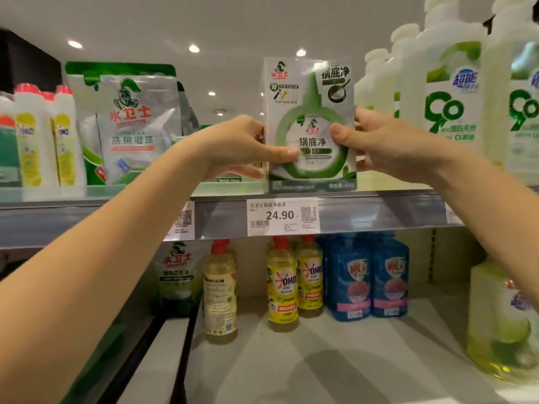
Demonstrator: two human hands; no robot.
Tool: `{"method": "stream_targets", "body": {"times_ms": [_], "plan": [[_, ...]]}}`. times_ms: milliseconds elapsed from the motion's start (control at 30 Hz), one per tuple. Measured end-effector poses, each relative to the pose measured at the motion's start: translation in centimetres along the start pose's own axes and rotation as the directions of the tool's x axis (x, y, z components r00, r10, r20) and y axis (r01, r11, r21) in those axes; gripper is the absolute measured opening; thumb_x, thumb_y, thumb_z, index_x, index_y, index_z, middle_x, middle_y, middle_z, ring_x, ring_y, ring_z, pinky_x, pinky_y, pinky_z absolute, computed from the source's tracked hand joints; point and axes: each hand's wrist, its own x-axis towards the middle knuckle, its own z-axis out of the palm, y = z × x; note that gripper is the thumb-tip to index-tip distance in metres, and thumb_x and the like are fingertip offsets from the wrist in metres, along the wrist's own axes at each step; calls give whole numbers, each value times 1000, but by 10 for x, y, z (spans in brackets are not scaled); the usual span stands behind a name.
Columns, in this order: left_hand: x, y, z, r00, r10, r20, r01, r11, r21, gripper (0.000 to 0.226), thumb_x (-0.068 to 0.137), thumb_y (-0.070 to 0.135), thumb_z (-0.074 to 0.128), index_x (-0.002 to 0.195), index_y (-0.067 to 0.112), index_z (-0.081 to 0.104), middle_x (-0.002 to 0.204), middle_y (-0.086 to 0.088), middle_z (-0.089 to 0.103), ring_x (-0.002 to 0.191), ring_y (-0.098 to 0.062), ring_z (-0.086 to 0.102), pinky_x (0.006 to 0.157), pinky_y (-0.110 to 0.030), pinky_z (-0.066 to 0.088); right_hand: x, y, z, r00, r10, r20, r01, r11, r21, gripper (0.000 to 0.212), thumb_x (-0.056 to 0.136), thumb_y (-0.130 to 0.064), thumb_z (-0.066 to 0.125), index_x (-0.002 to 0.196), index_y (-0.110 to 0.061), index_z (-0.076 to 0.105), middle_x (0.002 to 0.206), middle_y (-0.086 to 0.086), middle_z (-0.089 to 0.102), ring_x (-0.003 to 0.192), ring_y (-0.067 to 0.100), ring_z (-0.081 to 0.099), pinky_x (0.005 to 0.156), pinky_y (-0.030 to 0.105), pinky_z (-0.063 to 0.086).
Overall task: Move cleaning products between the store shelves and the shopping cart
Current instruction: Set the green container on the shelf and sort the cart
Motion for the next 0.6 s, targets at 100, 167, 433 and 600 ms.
{"method": "stream_targets", "body": {"times_ms": [100, 167, 433, 600], "plan": [[6, 0, 3, 998, -46, -53, 51, 995, 83, 50, 67, 37, 74, 111, 17, 63, 100, 1, 73, 89, -11, 71, 84, -32, 58, 3, 0, 3, 998, 26, -50, -31, 994, -109, 38, 94, -22, 58, 130, -15, 48, 114, 2, 68, 101, 18, 68, 85, 40, 56], [12, 2, 6, 995, -61, -83, 71, 991, 115, 37, 75, 30, 74, 107, 16, 63, 95, 0, 73, 83, -12, 72, 78, -30, 59, 8, -4, 3, 995, 40, -88, -57, 977, -207, 37, 92, -22, 61, 127, -15, 48, 111, 1, 67, 97, 18, 69, 73, 34, 58], [55, 0, 17, 972, -141, -186, 197, 924, 327, 54, 83, 30, 71, 128, 11, 49, 112, -7, 66, 77, -15, 66, 65, -24, 57, 41, -6, 6, 978, 152, -142, -196, 905, -378, 13, 90, -15, 64, 100, -19, 57, 97, 1, 69, 85, 19, 69, 58, 30, 55], [69, 0, 14, 957, -253, -142, 290, 832, 472, 44, 90, 37, 62, 122, 7, 55, 105, -5, 68, 79, -15, 63, 87, -29, 50, 56, 2, 7, 967, 185, -174, -241, 884, -400, 27, 91, -16, 64, 115, -10, 55, 98, 6, 69, 83, 20, 70, 66, 36, 60]]}}
